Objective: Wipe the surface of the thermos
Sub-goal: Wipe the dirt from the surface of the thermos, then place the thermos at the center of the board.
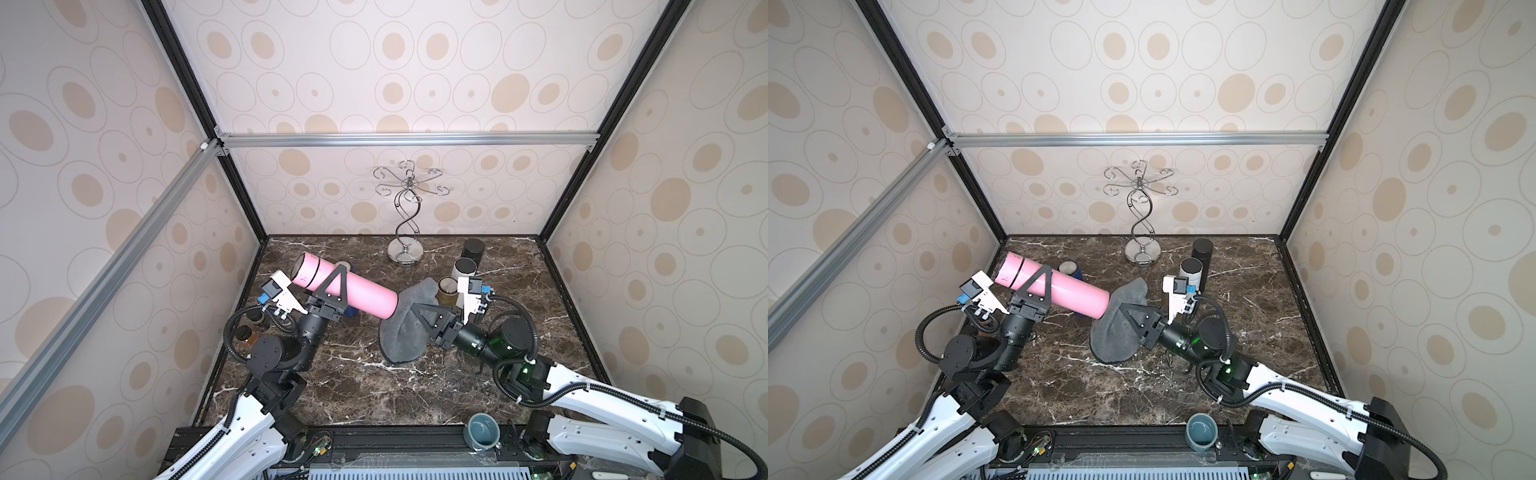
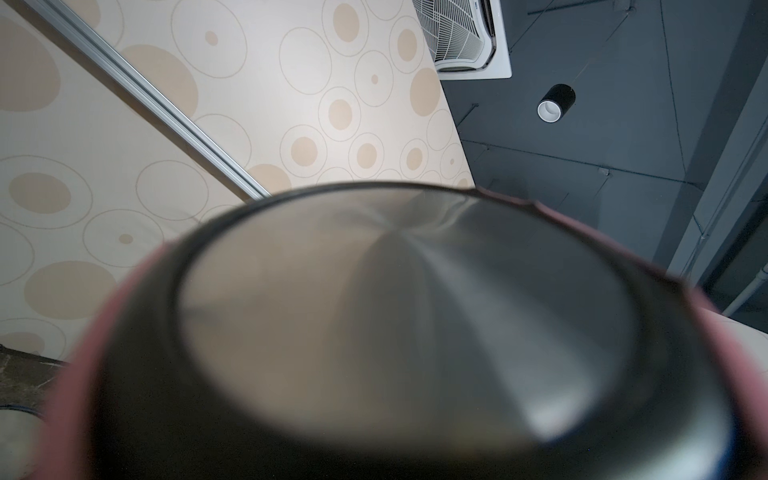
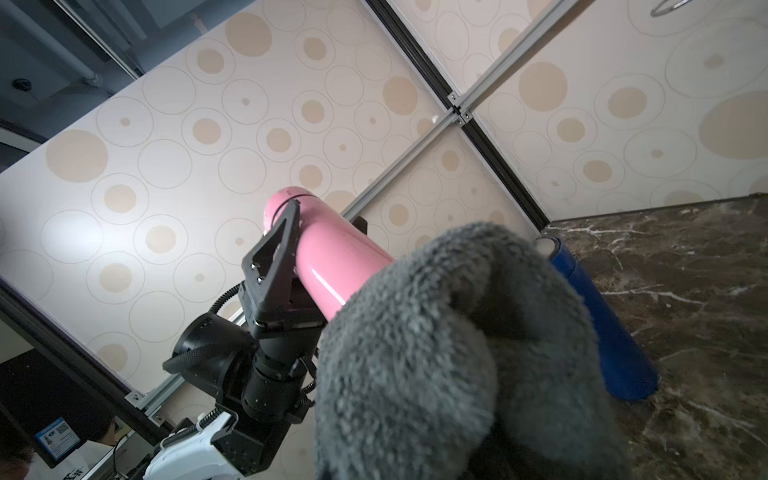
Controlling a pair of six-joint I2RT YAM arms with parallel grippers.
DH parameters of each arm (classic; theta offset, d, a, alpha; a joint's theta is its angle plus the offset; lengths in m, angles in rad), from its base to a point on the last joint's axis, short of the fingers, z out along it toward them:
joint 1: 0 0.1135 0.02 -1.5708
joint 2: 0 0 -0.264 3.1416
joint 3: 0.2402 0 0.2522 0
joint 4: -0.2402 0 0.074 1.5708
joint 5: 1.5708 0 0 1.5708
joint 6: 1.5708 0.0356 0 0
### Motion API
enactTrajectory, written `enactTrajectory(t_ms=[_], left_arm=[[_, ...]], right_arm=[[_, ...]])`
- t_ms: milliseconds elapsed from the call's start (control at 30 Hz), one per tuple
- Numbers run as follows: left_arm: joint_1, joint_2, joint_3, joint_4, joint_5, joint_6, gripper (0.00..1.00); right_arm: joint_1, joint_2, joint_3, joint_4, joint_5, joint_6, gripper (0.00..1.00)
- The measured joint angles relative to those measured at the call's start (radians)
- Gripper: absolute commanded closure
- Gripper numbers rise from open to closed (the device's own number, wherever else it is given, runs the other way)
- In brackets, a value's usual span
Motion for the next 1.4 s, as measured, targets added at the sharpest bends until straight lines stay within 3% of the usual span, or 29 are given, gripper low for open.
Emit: enactTrajectory(t_ms=[300,433,567,767,867,1067,1400], left_arm=[[0.004,0.060,-0.001,-0.021,-0.011,0.043,1.00],[0.002,0.119,0.000,-0.023,0.006,0.064,1.00],[0.000,0.170,0.020,-0.062,0.021,0.105,1.00],[0.000,0.230,0.070,-0.119,0.026,0.180,1.00],[-0.001,0.289,0.128,-0.153,0.035,0.218,1.00],[-0.007,0.420,0.199,-0.215,0.041,0.290,1.00],[-0.090,0.671,0.263,-0.223,0.017,0.435,1.00]], right_arm=[[0.000,0.166,0.077,-0.005,-0.099,-0.003,1.00],[0.033,0.178,0.139,-0.159,-0.155,-0.061,1.00],[0.093,0.114,0.173,-0.359,-0.163,-0.147,1.00],[0.096,-0.113,0.148,-0.579,-0.131,-0.210,1.00],[0.096,-0.227,0.148,-0.697,-0.061,-0.230,1.00],[0.096,-0.407,0.158,-0.917,0.220,-0.241,1.00],[0.096,-0.402,0.158,-1.028,0.507,-0.261,1.00]])
